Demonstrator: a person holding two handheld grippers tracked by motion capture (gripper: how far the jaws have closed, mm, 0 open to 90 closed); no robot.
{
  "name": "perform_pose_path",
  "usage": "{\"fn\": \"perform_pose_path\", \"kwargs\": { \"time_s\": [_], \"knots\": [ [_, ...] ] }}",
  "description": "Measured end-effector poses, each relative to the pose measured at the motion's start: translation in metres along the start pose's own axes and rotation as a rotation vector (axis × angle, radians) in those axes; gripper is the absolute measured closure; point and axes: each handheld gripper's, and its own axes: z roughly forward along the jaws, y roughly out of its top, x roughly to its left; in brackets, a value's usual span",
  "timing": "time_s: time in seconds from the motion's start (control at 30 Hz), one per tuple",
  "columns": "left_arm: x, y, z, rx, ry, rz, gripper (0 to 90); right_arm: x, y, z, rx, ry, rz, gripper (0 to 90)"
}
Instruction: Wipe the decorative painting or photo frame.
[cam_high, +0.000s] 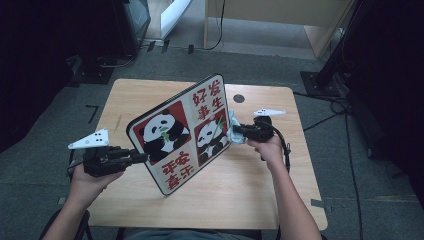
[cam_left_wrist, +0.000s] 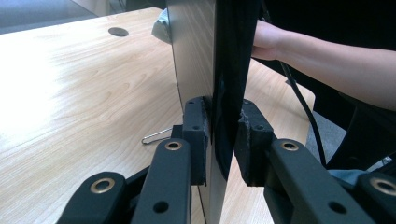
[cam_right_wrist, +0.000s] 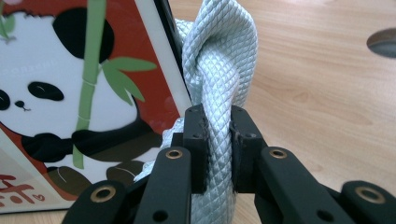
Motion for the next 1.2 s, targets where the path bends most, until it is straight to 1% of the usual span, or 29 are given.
{"fn": "perform_pose_path", "kwargs": {
  "time_s": [0.1, 0.13, 0.23, 0.33, 0.4, 0.47, 0.57, 0.6, 0.63, 0.7, 0.8, 0.9, 1.0, 1.07, 1.1, 1.2],
  "knots": [
    [0.000, 0.000, 0.000, -0.002, 0.000, 0.001, 76.6, -0.002, -0.004, 0.001, 0.016, 0.001, 0.007, 79.6],
    [0.000, 0.000, 0.000, -0.001, 0.000, 0.001, 76.6, -0.002, -0.005, 0.002, 0.026, -0.001, 0.021, 79.7],
    [0.000, 0.000, 0.000, -0.001, 0.000, 0.001, 76.6, -0.003, -0.011, 0.003, 0.020, -0.005, 0.016, 79.7],
    [0.000, 0.000, 0.000, 0.000, 0.000, 0.001, 76.6, -0.004, -0.017, 0.003, 0.029, -0.012, 0.019, 79.8],
    [0.000, 0.000, 0.000, -0.001, 0.000, 0.001, 76.6, -0.003, -0.022, 0.004, 0.024, -0.022, 0.003, 79.8],
    [-0.001, 0.000, 0.000, -0.002, 0.001, 0.001, 76.6, -0.002, -0.027, 0.004, 0.028, -0.026, 0.000, 79.8],
    [-0.001, 0.000, 0.000, -0.002, 0.002, 0.002, 76.6, -0.004, -0.031, 0.005, 0.035, -0.024, 0.018, 79.7],
    [-0.001, 0.000, 0.000, -0.002, 0.003, 0.001, 76.5, -0.004, -0.032, 0.006, 0.044, -0.024, 0.024, 79.7],
    [-0.001, 0.000, 0.000, -0.001, 0.004, 0.002, 76.5, -0.004, -0.034, 0.006, 0.050, -0.027, 0.025, 79.7],
    [-0.001, 0.000, 0.000, -0.001, 0.004, 0.002, 76.4, -0.005, -0.036, 0.005, 0.053, -0.036, 0.011, 79.6],
    [-0.001, 0.000, 0.000, 0.000, 0.006, 0.003, 76.2, -0.005, -0.036, 0.004, 0.052, -0.049, 0.028, 79.6],
    [-0.002, 0.000, 0.000, 0.000, 0.005, 0.004, 75.5, -0.005, -0.035, -0.001, 0.029, -0.069, 0.028, 79.7],
    [-0.001, 0.001, -0.003, -0.016, -0.004, 0.000, 72.7, -0.008, -0.033, -0.010, -0.022, -0.094, 0.046, 79.6],
    [-0.002, 0.001, -0.007, -0.026, -0.006, -0.002, 70.2, -0.011, -0.032, -0.019, -0.039, -0.120, 0.052, 79.6],
    [-0.002, 0.000, -0.009, -0.028, -0.006, 0.000, 69.5, -0.012, -0.031, -0.023, -0.049, -0.135, 0.046, 79.7],
    [0.001, -0.001, -0.013, -0.021, 0.001, -0.004, 68.1, -0.018, -0.033, -0.035, -0.058, -0.184, 0.051, 79.6]
  ]
}}
